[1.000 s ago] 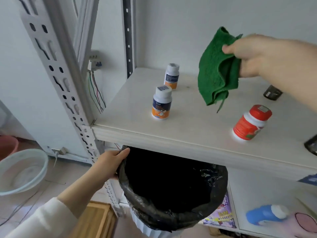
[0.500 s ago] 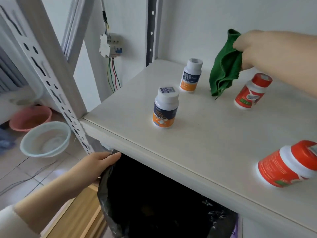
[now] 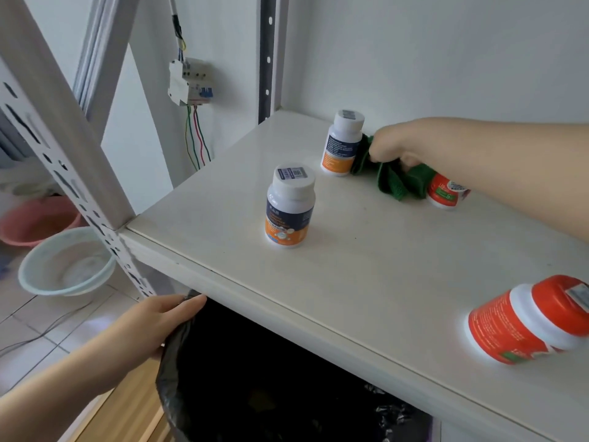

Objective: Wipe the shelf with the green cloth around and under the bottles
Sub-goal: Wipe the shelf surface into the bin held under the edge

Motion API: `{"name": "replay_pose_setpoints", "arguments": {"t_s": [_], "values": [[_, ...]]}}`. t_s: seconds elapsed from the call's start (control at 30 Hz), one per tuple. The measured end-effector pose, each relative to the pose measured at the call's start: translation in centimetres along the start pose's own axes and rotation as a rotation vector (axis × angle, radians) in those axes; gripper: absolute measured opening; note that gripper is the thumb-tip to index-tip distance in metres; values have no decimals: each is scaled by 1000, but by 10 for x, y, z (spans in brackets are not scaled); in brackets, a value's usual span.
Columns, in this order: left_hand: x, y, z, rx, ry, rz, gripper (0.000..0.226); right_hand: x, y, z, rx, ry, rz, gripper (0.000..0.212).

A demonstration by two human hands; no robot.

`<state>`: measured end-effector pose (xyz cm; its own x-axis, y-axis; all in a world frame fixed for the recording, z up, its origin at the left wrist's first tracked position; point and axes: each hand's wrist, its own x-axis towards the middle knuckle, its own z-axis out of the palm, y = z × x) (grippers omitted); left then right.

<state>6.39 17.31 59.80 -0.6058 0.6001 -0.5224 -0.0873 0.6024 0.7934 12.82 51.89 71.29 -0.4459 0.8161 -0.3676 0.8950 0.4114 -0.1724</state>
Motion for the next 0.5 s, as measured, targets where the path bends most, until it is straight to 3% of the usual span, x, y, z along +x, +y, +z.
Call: {"name": "replay_pose_setpoints", "arguments": {"t_s": [0.5], "values": [[0, -5, -1, -10, -58, 101, 28, -43, 5, 15, -87, -49, -30, 42]]}}
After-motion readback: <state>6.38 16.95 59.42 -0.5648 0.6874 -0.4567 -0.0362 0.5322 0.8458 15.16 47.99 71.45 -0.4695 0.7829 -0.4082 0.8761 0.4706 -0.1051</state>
